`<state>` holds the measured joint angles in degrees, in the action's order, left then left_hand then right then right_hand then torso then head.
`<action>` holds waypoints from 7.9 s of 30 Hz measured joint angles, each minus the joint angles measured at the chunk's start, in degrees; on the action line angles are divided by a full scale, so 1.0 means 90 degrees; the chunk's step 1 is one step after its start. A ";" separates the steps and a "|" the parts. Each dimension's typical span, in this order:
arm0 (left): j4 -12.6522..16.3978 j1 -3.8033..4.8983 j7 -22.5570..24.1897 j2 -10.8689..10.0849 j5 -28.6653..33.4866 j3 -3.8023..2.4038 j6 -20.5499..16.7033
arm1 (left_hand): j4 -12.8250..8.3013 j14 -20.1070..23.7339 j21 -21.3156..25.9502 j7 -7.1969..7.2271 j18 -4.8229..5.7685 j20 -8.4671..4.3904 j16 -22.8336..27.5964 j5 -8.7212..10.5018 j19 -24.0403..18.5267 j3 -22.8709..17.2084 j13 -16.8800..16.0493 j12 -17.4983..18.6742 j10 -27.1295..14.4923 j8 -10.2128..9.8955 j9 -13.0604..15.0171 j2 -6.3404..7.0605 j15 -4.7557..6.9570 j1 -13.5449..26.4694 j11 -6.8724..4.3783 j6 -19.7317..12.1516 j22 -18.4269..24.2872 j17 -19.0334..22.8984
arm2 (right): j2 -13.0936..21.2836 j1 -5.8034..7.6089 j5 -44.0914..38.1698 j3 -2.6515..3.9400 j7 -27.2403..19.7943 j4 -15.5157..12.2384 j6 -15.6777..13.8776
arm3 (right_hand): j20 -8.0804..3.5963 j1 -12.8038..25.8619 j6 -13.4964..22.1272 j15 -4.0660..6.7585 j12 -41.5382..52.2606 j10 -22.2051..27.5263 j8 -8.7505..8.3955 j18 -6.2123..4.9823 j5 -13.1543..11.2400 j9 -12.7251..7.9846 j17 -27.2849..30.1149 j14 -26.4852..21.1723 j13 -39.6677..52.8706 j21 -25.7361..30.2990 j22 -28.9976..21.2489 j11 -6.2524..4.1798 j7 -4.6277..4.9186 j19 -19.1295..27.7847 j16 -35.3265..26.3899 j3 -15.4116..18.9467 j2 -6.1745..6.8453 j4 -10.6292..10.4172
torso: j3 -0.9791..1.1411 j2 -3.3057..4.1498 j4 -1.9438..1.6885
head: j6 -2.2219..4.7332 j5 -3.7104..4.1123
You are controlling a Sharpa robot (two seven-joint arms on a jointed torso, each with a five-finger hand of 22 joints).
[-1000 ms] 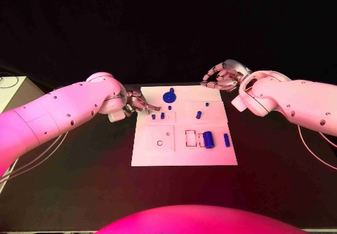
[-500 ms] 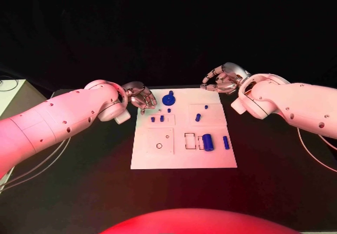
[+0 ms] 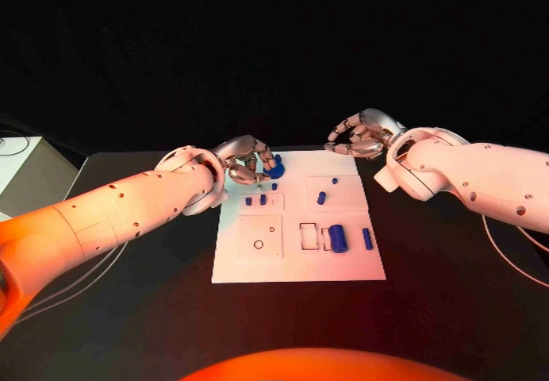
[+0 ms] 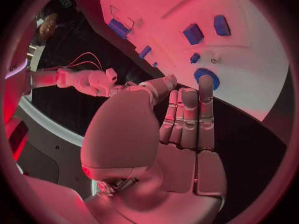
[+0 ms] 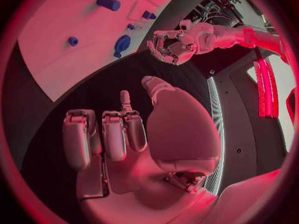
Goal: Assemble the parts on the task board
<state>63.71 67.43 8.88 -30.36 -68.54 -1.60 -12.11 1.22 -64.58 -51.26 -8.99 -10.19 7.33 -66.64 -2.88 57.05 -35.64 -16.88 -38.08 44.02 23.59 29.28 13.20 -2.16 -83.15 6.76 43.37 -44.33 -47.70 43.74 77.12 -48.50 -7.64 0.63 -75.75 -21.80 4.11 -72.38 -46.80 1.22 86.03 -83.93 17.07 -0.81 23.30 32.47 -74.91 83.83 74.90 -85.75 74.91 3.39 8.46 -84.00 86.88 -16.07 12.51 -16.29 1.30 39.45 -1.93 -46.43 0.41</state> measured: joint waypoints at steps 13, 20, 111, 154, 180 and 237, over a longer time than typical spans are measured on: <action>-0.0404 -0.0002 0.0054 0.0427 -0.1225 0.0089 -0.0080 | -0.0094 -0.0619 -0.0276 0.0121 0.0000 -0.0112 -0.0705 0.0000 0.0379 -0.0082 0.0300 0.0258 -0.0079 -0.0223 -0.0208 0.0064 0.0135 0.0114 -0.0079 0.0047 -0.0186 -0.0583 | -0.0006 0.0000 -0.0009 0.0000 -0.0032 -0.0023 -0.0042 | 0.0000 0.0000 0.0000 0.0000 0.0000 0.0000 0.0000 0.0000 0.0000 0.0000 0.0000 0.0000 0.0000 0.0000 -0.0001 0.0000 0.0000 0.0000 0.0000 0.0000 0.0000 0.0000 | 0.0002 0.0021 0.0021 | 0.0026 0.0021; -0.0523 -0.0002 0.0008 0.0545 -0.1583 0.0096 0.0022 | -0.0137 -0.0881 -0.0614 0.0194 0.0000 -0.0134 -0.0931 0.0000 0.0726 -0.0124 0.0428 0.0411 -0.0031 -0.0258 -0.0255 0.0105 0.0168 0.0155 -0.0127 0.0120 -0.0533 -0.0813 | -0.0006 0.0000 -0.0011 0.0001 -0.0045 -0.0037 -0.0075 | 0.0000 0.0000 0.0000 0.0000 0.0000 0.0000 0.0000 0.0000 0.0000 0.0000 0.0000 0.0000 0.0005 0.0000 0.0004 0.0000 0.0000 0.0000 0.0000 0.0000 0.0000 0.0000 | 0.0003 0.0024 0.0021 | 0.0023 0.0038; -0.1333 -0.0058 -0.0263 0.1060 -0.2107 0.0118 0.0586 | -0.0461 -0.1495 -0.1749 0.0103 0.0204 -0.0130 -0.1513 0.0022 0.1603 -0.0659 0.0719 0.0944 0.1474 -0.0517 -0.0371 -0.0247 0.0218 0.0288 -0.0264 0.1304 -0.1784 -0.1383 | -0.0046 0.0027 -0.0029 0.0025 -0.0063 -0.0183 -0.0119 | 0.0000 0.0000 -0.0001 0.0000 0.0000 0.0000 0.0027 0.0000 0.0023 -0.0005 0.0000 0.0000 0.0000 0.0000 0.0003 0.0000 0.0000 0.0000 0.0000 0.0000 0.0000 0.0000 | 0.0000 0.0010 0.0010 | -0.0101 0.0178; -0.0550 -0.0169 -0.0373 0.0091 -0.1527 -0.0210 0.0524 | -0.0523 -0.1537 -0.1817 0.0065 0.0301 -0.0131 -0.1512 0.0024 0.1647 -0.0721 0.0797 0.1458 0.1630 -0.0716 -0.0414 -0.0309 0.0217 0.0344 -0.0216 0.1341 -0.1829 -0.1344 | 0.0029 0.0028 -0.0037 0.0026 -0.0065 -0.0169 -0.0118 | 0.0000 0.0000 -0.0001 0.0000 0.0000 0.0000 0.0026 0.0000 0.0023 -0.0005 0.0000 0.0000 0.0005 0.0000 0.0000 0.0000 0.0000 0.0000 0.0000 0.0000 0.0000 0.0000 | -0.0020 -0.0021 -0.0046 | -0.0085 0.0159; -0.0821 -0.0206 -0.0370 0.0334 -0.1550 -0.0206 0.0528 | -0.0523 -0.1560 -0.1817 0.0056 0.0300 -0.0132 -0.1512 0.0024 0.1647 -0.0720 0.0811 0.1459 0.1628 -0.0723 -0.0417 -0.0305 0.0194 0.0347 -0.0215 0.1350 -0.1846 -0.1345 | 0.0011 0.0028 -0.0038 0.0026 -0.0065 -0.0169 -0.0117 | 0.0000 0.0000 -0.0001 0.0000 0.0000 0.0000 0.0070 0.0000 0.0023 -0.0013 0.0000 0.0000 0.0003 0.0000 0.0004 0.0000 0.0000 0.0000 0.0000 -0.0019 0.0000 0.0019 | -0.0007 -0.0016 -0.0040 | -0.0095 0.0170; -0.0847 -0.0185 -0.0466 0.0436 -0.1676 -0.0134 0.0654 | -0.0619 -0.1559 -0.1817 0.0081 0.0300 -0.0132 -0.1512 0.0024 0.1647 -0.0588 0.0696 0.1522 0.1744 -0.0796 -0.0399 -0.0304 0.0194 0.0348 -0.0240 0.1422 -0.1799 -0.1262 | 0.0001 0.0028 -0.0049 0.0026 -0.0062 -0.0181 -0.0111 | 0.0000 0.0000 -0.0001 0.0000 0.0000 0.0000 0.0073 0.0000 0.0023 -0.0013 0.0000 0.0000 0.0001 0.0000 0.0000 0.0000 0.0000 0.0000 0.0000 -0.0018 0.0000 0.0018 | -0.0017 -0.0023 -0.0048 | -0.0147 0.0228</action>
<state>56.08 65.77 4.69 -26.43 -83.62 -2.80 -6.22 -4.36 -78.62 -67.61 -8.27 -7.49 6.14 -80.24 -2.66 71.87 -40.94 -10.62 -24.38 59.71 16.43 25.69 10.47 -0.42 -80.02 4.60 56.16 -60.53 -59.06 43.75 77.37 -48.94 -7.41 0.07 -77.38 -22.80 4.11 -72.38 -46.81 1.22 86.03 -83.93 17.72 -0.81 23.50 32.36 -74.91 83.83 74.91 -85.75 74.91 3.39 8.45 -84.00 86.88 -16.23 12.51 -16.12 1.14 39.24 -2.36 -47.75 2.46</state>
